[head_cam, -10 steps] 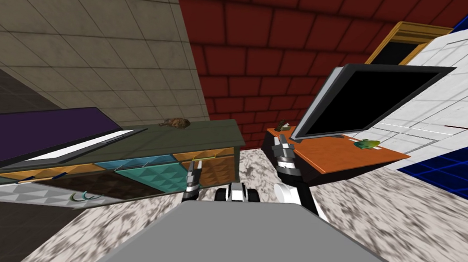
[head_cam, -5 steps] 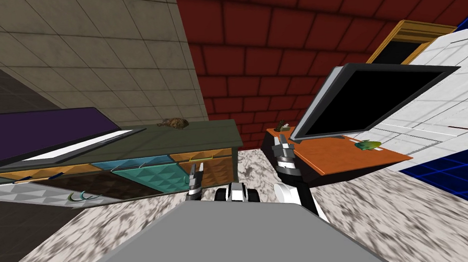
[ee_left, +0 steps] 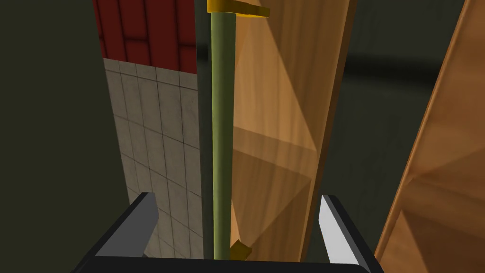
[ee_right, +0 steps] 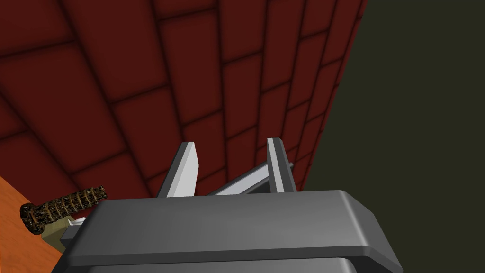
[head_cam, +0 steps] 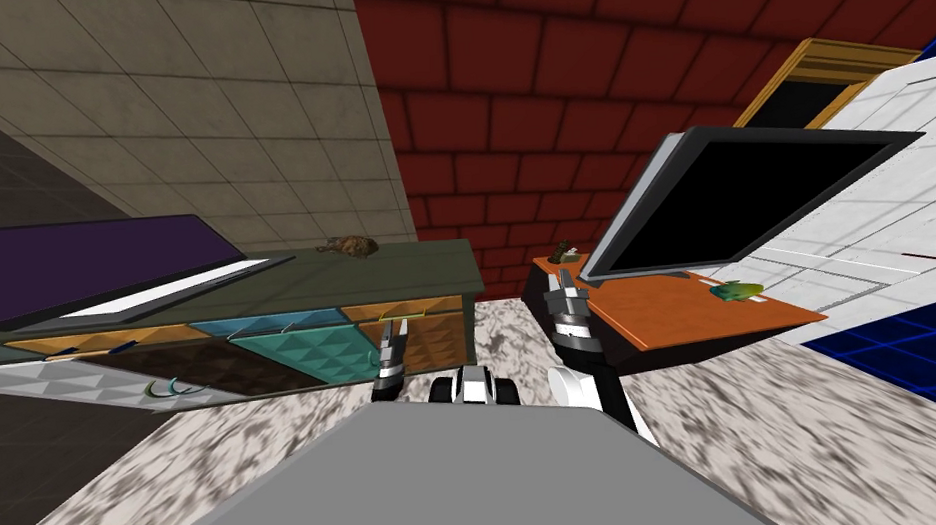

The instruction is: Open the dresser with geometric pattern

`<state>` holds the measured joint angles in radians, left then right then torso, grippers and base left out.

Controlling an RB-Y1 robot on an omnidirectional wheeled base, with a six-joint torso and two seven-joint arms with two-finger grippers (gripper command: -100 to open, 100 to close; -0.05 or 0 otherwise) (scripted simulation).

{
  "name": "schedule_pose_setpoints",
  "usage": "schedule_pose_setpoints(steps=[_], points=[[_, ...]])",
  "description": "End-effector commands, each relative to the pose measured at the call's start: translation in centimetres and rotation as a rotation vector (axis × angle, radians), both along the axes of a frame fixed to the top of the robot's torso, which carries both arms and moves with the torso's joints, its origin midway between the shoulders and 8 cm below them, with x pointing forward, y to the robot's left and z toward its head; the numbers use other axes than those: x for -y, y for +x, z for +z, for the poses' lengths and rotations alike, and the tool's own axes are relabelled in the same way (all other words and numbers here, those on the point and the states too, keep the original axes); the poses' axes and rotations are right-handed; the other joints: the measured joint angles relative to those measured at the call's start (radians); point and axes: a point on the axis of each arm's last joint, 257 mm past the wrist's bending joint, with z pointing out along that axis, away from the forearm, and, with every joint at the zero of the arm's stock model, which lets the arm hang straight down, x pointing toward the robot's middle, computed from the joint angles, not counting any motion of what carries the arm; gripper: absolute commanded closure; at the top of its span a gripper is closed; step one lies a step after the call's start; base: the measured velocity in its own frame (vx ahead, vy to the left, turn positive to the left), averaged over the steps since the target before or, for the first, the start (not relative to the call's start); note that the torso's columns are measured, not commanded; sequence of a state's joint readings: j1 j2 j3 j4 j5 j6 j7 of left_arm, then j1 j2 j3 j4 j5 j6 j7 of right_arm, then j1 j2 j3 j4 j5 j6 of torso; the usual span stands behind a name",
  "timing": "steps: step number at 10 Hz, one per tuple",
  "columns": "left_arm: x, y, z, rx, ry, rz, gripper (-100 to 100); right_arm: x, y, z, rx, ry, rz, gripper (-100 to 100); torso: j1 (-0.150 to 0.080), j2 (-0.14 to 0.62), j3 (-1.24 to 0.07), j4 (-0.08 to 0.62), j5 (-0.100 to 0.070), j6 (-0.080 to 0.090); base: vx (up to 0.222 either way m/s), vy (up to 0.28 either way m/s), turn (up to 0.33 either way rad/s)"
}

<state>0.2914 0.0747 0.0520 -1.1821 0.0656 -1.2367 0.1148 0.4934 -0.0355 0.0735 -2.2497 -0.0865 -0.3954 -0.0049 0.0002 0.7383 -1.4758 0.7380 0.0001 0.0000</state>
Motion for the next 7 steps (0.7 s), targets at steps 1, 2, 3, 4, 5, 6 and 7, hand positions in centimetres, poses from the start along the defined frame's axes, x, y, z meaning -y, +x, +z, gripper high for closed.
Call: schedule_pose_setpoints(steps=[1,2,3,4,5,6,7], points=[[-0.3,1.5,0.9,-0.001,0.000,-0.003,-100,0.0,0.0,0.0,0.000,0.000,0.000,0,0.000,0.000,0.000,0.000,0.000,0.000,-0.020,-0.011,0.010],[-0.1,1.2,0.6,0.000,0.000,-0.003,-100,0.0,0.0,0.0,0.000,0.000,0.000,0,0.000,-0.001,0.000,0.000,0.000,0.000,-0.008,-0.005,0.000],[0.0,0.3,0.2,-0.001,0.000,-0.001,100,0.0,0.0,0.0,0.000,0.000,0.000,0,0.000,-0.001,-0.001,0.000,0.000,0.000,0.012,0.001,-0.029],[0.1,-0.1,-0.1,-0.001,-0.001,0.000,100,0.0,0.0,0.0,0.000,0.000,0.000,0,-0.001,0.000,-0.001,0.002,-0.002,-0.001,0.020,0.010,-0.015],[0.1,-0.5,-0.3,-0.001,-0.001,0.001,100,0.0,0.0,0.0,0.000,0.000,0.000,0,-0.002,0.003,0.001,0.004,-0.003,-0.001,0.025,0.018,-0.004],[0.3,-1.3,-0.7,-0.001,-0.001,0.003,100,0.0,0.0,0.0,0.000,0.000,0.000,0,0.000,0.003,0.002,0.003,-0.001,-0.001,0.027,0.020,-0.020],[0.4,-1.7,-0.9,-0.001,-0.001,0.004,100,0.0,0.0,0.0,0.000,0.000,0.000,0,0.001,0.002,0.002,0.002,0.000,-0.001,0.023,0.016,-0.007]])
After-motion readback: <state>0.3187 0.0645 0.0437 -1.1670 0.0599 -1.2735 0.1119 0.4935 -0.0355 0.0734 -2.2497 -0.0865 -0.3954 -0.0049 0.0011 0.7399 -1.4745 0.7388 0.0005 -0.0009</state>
